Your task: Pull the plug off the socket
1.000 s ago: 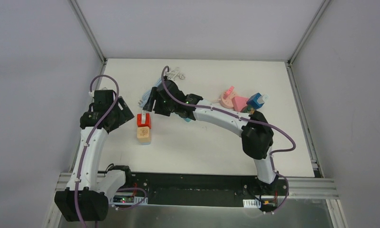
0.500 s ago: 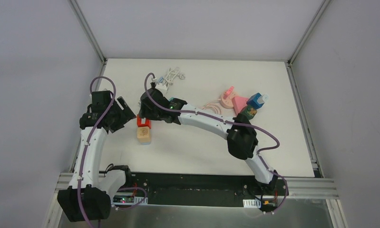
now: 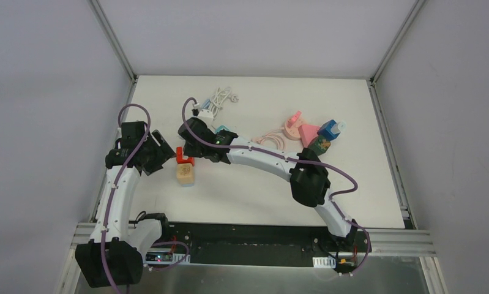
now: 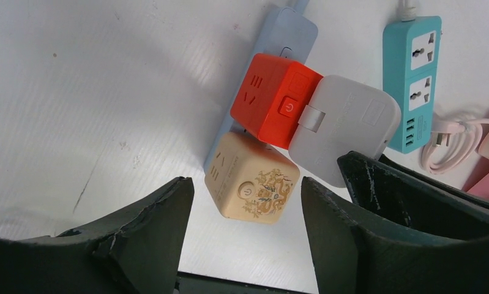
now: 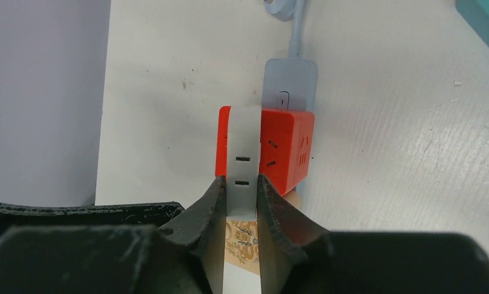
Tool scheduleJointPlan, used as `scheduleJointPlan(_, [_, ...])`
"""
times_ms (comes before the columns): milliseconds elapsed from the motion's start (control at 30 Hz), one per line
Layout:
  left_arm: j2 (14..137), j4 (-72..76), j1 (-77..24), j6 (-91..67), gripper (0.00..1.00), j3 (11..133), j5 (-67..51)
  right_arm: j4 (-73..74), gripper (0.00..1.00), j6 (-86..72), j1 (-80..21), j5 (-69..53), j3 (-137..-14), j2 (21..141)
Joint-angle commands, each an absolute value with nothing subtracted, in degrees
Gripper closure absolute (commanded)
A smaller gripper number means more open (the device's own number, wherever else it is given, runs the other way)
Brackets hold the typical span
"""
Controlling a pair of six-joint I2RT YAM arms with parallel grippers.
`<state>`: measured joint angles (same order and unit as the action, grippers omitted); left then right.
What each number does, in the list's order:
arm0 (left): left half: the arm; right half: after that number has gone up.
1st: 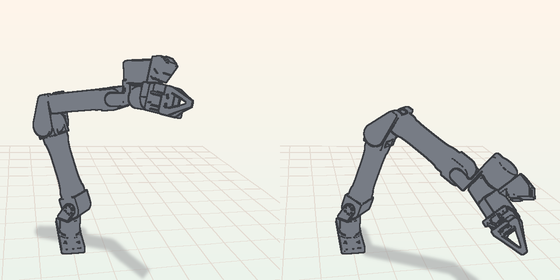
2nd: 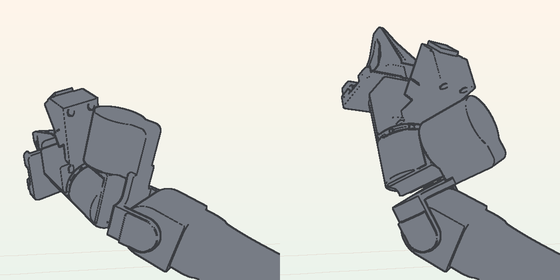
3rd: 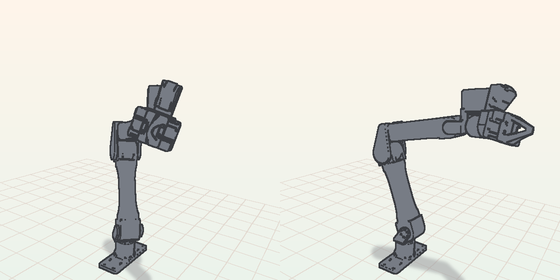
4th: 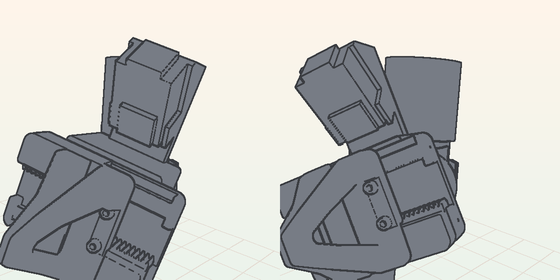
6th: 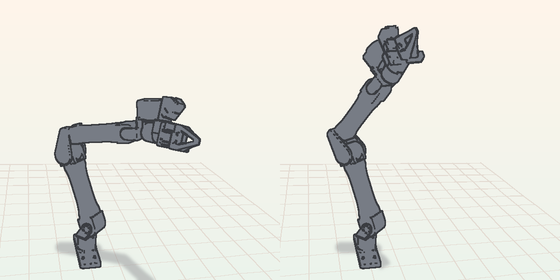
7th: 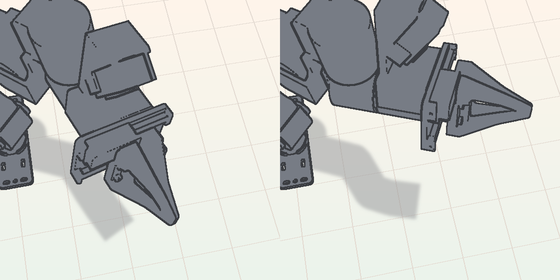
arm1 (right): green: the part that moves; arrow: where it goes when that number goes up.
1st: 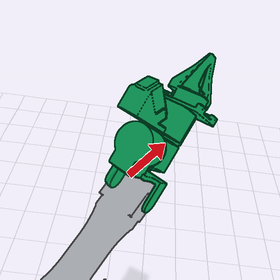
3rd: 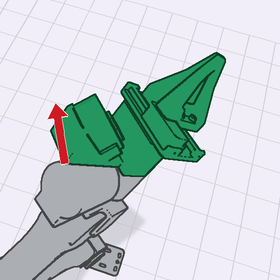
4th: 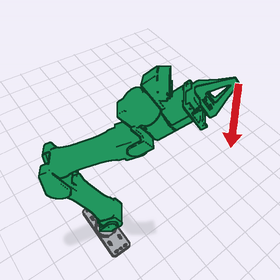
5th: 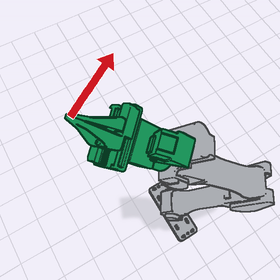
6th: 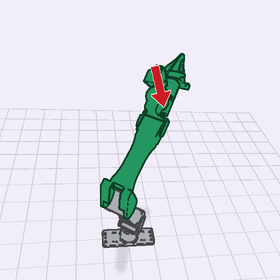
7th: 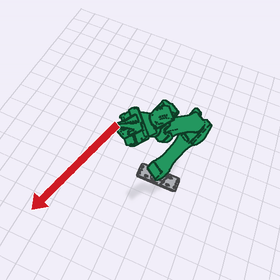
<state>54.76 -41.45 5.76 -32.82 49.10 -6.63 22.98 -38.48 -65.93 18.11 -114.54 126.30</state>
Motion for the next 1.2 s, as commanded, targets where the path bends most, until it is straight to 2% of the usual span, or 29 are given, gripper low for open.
scheduleJointPlan(0, [54.22,-40.34,6.52,-32.90,0.33,48.80,-7.79,22.91,0.82,-37.18,-66.03,20.74,-116.00,125.50])
scheduleJointPlan(367, [55.20,-37.63,6.51,-34.27,0.34,47.09,-11.67,27.08,0.91,-35.17,-66.02,22.58,-116.42,122.70])
scheduleJointPlan(667, [58.33,-35.32,6.49,-34.98,0.39,45.97,-16.68,29.62,0.91,-35.51,-65.96,23.02,-115.10,119.59])
scheduleJointPlan(833, [59.89,-34.27,6.50,-35.22,0.42,45.95,-17.82,29.38,0.82,-36.07,-66.00,21.43,-115.38,120.44])
scheduleJointPlan(1000, [60.76,-31.50,6.50,-36.08,0.46,43.40,-17.82,29.44,0.62,-37.15,-65.98,20.95,-116.08,121.67])
scheduleJointPlan(1167, [62.22,-31.54,6.50,-35.63,0.52,42.76,-17.67,29.21,0.59,-37.94,-65.97,18.59,-116.10,122.57])
